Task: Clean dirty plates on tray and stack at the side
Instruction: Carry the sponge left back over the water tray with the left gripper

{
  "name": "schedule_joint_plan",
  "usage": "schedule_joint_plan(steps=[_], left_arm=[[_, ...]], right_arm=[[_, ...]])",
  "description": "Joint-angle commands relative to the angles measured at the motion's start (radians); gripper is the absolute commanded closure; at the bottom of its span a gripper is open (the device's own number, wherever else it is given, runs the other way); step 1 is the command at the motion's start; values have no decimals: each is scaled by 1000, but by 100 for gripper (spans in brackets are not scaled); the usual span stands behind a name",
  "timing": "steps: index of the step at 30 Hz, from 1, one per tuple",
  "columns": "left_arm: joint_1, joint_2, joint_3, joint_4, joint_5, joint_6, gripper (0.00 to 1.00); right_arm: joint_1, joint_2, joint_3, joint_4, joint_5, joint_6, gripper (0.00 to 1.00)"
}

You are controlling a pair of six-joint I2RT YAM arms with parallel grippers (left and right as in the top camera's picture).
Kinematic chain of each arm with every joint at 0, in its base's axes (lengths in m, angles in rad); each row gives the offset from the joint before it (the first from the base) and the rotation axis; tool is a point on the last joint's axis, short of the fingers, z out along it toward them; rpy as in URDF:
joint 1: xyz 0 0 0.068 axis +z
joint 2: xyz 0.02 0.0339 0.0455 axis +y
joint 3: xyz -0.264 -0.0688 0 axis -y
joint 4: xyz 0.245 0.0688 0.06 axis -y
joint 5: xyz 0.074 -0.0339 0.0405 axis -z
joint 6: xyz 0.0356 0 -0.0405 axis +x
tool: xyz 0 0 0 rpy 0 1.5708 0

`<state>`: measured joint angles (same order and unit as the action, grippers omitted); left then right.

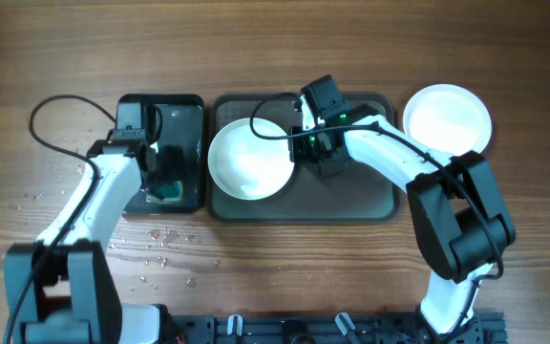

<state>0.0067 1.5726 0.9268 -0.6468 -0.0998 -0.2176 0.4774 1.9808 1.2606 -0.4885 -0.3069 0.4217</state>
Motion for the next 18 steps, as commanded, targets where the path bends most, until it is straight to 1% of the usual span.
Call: schedule_joint_plan(steps=[1,3,4,5,9,13,15,16,18], left_arm=[[3,-113,93,8,5,-29,7],[3,-161,114,29,4,-29,6],[3,-183,116,47,3,-29,2],[3,-200,115,60,0,-29,0],[3,-253,115,82,-3,-29,0],[3,-254,115,82,-3,-29,0],[3,-254,115,79,-3,-29,0],[3,-254,115,78,-3,-29,0],[3,-254,115,78,-3,-29,0]], right_arm=[[8,20,-6,6,-15,1,94],[8,20,-6,6,-15,1,88],[8,20,-6,6,-15,0,87],[8,20,-6,6,-15,1,87],[8,20,-6,6,-15,1,85],[8,20,-6,6,-15,1,74],[8,20,-6,6,-15,1,67],[8,20,-6,6,-15,1,65],[8,20,-6,6,-15,1,65]])
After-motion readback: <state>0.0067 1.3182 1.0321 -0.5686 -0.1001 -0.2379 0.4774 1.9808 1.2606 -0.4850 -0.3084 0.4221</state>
